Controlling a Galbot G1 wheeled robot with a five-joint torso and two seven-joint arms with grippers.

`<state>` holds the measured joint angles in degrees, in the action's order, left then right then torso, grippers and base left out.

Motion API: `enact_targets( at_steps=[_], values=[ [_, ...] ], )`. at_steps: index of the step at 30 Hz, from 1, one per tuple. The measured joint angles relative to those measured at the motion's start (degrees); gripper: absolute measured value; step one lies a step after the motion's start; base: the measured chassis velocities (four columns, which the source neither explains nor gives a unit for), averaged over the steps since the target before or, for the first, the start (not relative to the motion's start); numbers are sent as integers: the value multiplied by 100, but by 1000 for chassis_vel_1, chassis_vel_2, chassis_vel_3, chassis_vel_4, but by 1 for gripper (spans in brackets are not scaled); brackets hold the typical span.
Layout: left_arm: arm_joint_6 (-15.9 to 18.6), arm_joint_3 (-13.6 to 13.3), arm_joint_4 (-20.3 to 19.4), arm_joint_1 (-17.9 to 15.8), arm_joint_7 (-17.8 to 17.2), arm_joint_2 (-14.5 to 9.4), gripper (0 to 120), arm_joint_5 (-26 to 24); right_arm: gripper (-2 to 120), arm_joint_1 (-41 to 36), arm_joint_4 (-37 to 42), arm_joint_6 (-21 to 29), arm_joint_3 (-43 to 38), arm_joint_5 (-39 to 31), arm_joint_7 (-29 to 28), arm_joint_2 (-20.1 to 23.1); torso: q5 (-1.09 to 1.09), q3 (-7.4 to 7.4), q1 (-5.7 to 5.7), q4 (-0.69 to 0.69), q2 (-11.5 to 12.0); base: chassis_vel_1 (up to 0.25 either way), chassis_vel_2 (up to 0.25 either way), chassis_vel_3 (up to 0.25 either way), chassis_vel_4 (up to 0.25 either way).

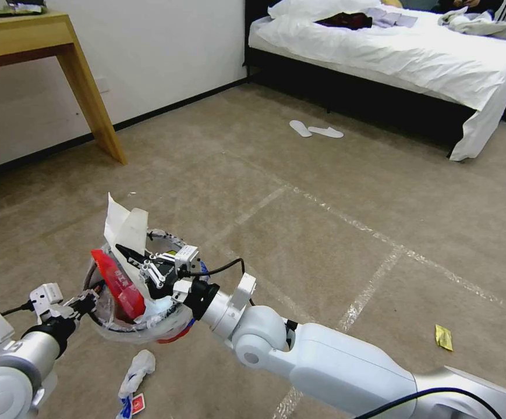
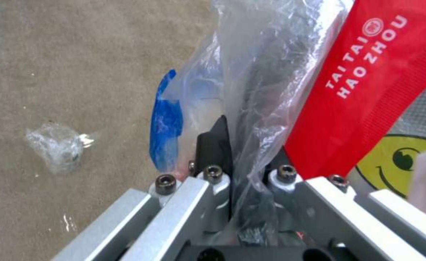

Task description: Pick up the trash bin and place the garbage on the floor into it.

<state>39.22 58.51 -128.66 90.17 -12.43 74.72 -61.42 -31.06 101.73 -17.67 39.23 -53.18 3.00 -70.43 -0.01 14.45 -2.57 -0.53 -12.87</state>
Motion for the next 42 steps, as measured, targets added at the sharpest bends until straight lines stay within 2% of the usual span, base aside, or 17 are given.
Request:
enact_targets(
  at_steps=[13, 38, 42],
  values=[
    [0, 17, 0, -25, 0, -12, 3, -37, 0, -8, -793, -229, 27, 100, 226, -225, 0, 0, 0, 0, -1, 0, 0, 0, 0],
    [-7, 44, 39, -46, 0, -32, 3, -55, 0, -186, -896, -277, 31, 360, 146, -275, 0, 0, 0, 0, -1, 0, 0, 0, 0],
    [-9, 44, 39, -39, 1, -21, 3, -53, 13, -188, -797, -230, 36, 387, 76, -225, 0, 0, 0, 0, -1, 0, 0, 0, 0]
  ],
)
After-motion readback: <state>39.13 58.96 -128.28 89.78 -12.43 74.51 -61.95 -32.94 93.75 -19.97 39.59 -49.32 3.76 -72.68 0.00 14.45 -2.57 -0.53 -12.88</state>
